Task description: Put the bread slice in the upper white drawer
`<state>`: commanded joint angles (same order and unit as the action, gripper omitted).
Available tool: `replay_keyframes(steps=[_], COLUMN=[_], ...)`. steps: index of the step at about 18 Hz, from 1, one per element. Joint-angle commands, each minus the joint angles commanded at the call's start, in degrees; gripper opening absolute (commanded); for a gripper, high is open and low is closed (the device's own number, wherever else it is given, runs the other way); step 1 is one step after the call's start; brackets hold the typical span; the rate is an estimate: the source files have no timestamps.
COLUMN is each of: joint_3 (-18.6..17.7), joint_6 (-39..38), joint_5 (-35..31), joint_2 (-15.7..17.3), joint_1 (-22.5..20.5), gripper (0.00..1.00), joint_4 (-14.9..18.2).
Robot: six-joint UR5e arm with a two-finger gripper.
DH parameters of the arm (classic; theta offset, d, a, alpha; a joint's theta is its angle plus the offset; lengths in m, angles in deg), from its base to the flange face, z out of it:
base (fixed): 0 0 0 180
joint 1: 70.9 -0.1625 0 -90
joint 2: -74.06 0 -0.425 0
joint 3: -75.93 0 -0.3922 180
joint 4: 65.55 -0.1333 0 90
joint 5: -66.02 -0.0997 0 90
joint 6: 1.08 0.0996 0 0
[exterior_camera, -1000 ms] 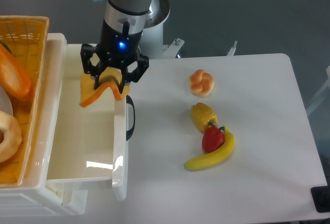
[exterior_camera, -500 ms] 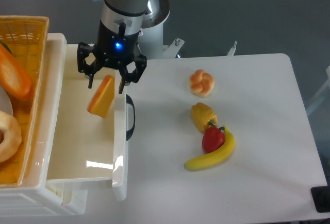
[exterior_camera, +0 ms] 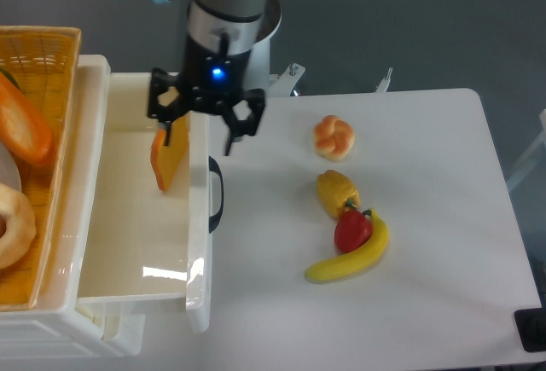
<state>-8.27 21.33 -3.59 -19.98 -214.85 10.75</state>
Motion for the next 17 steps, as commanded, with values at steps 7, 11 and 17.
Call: replay_keyframes(steps=[7, 11, 17], joint_3=[-0.7, -1.66, -2.72], joint_6=[10.71, 20.63, 22.5], joint_5=[-10.25, -20.28, -26.46], joint_2=[-0.61, -2.19, -6.58], joint_1=[-4.85, -5.9, -6.43], gripper=[1.0, 1.0, 1.0], joint_4=[-2.29, -2.56, -6.07])
